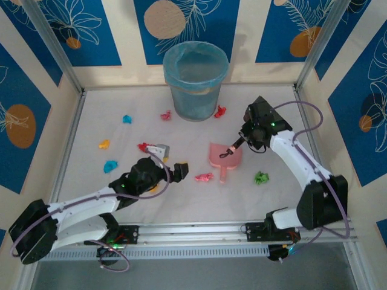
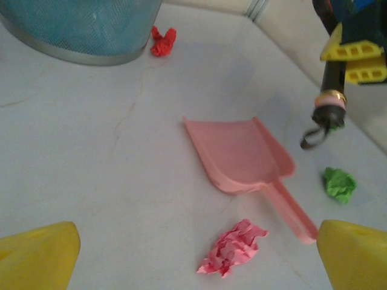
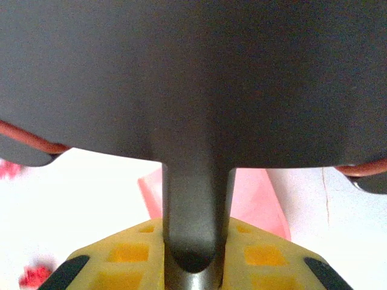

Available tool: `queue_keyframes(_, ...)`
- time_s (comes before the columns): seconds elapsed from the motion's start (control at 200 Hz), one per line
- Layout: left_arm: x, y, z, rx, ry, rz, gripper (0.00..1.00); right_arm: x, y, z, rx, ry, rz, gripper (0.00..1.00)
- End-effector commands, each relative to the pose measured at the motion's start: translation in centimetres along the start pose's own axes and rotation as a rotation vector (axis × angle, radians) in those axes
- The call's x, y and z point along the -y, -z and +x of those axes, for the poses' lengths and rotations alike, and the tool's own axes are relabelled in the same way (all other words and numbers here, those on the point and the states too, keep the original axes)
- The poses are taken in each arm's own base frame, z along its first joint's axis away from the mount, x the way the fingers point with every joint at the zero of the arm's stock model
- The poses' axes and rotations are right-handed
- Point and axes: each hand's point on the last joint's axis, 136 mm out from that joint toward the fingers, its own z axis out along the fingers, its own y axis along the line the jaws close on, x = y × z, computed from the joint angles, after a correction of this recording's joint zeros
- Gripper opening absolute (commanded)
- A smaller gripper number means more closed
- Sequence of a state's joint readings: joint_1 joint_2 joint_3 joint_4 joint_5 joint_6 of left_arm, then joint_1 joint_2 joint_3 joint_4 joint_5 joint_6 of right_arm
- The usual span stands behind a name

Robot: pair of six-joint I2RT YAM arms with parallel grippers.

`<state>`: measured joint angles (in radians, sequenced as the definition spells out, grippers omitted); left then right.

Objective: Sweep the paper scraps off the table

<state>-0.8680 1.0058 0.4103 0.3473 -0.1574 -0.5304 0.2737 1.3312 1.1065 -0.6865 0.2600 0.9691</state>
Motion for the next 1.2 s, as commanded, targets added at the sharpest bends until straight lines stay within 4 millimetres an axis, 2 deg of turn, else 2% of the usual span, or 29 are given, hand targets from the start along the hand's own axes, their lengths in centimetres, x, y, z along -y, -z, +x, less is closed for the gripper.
queue_keyframes(0.0,1.1,1.0,-2.5,0.068,0.098,0.043,1.00,-2.1,3.0,2.2,-0.027,0.277,-0.155,0.00)
queue_keyframes(0.2,2.8,2.0,-6.2,0.090,0.244,0.051,1.00,-2.8,6.1,6.8,-0.126,0.457,-0.260,0.00)
queue_keyframes(0.295,4.3,1.7,-7.7,0.058,0.256,0.065,1.00,-3.2,6.5,9.1,-0.191,0.532,-0.267,0.00)
queue_keyframes(0.455,7.6,0.4,-9.4,-0.018,0.271,0.151,0.99,-3.5,6.7,11.8,-0.244,0.620,-0.247,0.00)
queue_keyframes(0.535,9.1,-0.7,-9.4,-0.068,0.281,0.198,0.98,-3.7,7.0,12.6,-0.258,0.633,-0.256,0.00)
queue_keyframes(0.68,10.4,-3.0,-8.2,-0.167,0.357,0.234,0.90,-3.7,7.4,13.5,-0.290,0.634,-0.255,0.00)
queue_keyframes(0.805,10.7,-4.9,-6.9,-0.231,0.455,0.239,0.83,-3.8,7.8,14.0,-0.301,0.643,-0.252,0.00)
queue_keyframes(0.965,11.3,-6.9,-6.1,-0.268,0.532,0.272,0.71,-3.6,8.2,14.7,-0.307,0.670,-0.236,0.00)
queue_keyframes(1.195,11.1,-8.2,-5.6,-0.269,0.593,0.275,0.50,-3.6,8.2,15.2,-0.312,0.686,-0.223,0.00)
